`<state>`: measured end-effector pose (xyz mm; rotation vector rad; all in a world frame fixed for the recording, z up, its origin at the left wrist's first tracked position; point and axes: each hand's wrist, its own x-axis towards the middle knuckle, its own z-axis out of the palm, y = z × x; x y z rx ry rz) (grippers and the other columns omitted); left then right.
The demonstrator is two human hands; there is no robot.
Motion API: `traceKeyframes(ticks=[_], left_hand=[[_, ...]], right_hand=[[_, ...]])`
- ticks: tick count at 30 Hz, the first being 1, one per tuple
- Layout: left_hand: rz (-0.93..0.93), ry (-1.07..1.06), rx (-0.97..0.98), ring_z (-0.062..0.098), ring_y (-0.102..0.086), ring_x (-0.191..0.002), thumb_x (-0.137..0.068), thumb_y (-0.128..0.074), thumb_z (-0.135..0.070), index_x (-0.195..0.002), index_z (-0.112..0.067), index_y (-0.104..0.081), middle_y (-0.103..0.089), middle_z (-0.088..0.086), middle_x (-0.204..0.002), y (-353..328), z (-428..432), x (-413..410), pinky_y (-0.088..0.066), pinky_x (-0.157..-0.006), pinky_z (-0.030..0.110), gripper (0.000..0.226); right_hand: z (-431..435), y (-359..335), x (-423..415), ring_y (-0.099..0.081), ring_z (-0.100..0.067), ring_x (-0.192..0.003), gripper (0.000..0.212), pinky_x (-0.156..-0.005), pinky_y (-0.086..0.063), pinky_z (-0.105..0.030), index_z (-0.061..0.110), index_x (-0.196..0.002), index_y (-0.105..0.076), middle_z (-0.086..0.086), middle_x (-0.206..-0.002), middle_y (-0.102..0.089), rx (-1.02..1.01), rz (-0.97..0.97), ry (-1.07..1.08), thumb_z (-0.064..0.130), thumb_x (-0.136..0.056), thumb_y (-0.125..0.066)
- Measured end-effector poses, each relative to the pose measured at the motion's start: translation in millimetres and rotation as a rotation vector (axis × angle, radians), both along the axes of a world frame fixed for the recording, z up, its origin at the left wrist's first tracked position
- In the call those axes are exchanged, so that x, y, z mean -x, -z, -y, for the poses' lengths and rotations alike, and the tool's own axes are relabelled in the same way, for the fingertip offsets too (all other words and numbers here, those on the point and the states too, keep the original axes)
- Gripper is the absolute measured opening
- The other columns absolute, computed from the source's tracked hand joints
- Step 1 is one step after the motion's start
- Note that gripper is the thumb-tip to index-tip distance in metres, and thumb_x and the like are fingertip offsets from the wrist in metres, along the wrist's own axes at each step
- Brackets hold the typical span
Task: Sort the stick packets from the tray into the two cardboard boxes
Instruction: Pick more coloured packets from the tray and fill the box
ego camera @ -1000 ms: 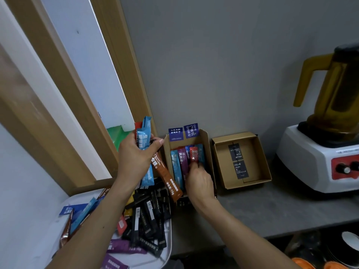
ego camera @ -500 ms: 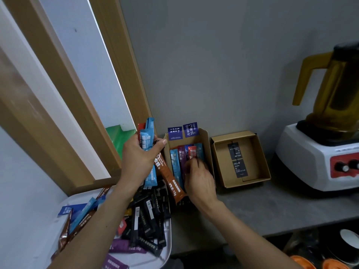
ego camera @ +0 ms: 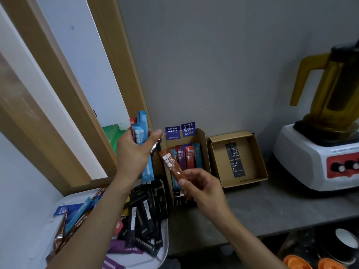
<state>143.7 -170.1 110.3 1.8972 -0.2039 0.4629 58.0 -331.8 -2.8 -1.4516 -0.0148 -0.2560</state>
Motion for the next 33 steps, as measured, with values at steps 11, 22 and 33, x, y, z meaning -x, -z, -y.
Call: traceKeyframes(ticks=[11,22,33], left_hand=[[-0.114,0.229,-0.177,0.002,-0.072,-0.073,-0.075,-0.090,-0.026,-0.093,-0.017,-0.067,-0.074,-0.001,-0.084,1.9,18.8,9.0,-0.055,-0.060,0.015,0.030],[-0.034,0.099,-0.547,0.021,-0.065,-0.069,-0.082,-0.078,-0.024,-0.082,-0.016,-0.063,-0.068,0.000,-0.073,-13.0,75.7,-21.0,-0.048,-0.062,0.033,0.017],[-0.252,0.092,-0.588,0.019,-0.060,-0.071,-0.085,-0.068,-0.012,-0.102,-0.013,-0.063,-0.065,0.004,-0.087,38.4,102.5,-54.9,-0.040,-0.056,0.029,0.018]], right_hand=[[4.7,-1.4,3.4,-0.073,-0.014,-0.096,0.019,-0.077,-0.063,-0.034,0.025,-0.106,-0.071,0.004,-0.102,-0.075,-0.056,-0.010,0.167,0.023,-0.088,-0.078],[4.1,11.8,9.3,-0.049,-0.004,-0.115,0.038,-0.086,-0.053,-0.021,0.017,-0.119,-0.062,0.000,-0.128,-0.055,0.933,0.319,0.552,0.024,-0.085,-0.076],[-15.8,7.7,-24.6,-0.061,-0.026,-0.091,0.018,-0.070,-0.058,-0.036,0.008,-0.092,-0.076,-0.011,-0.101,-0.063,1.393,0.029,0.330,0.010,-0.075,-0.077]])
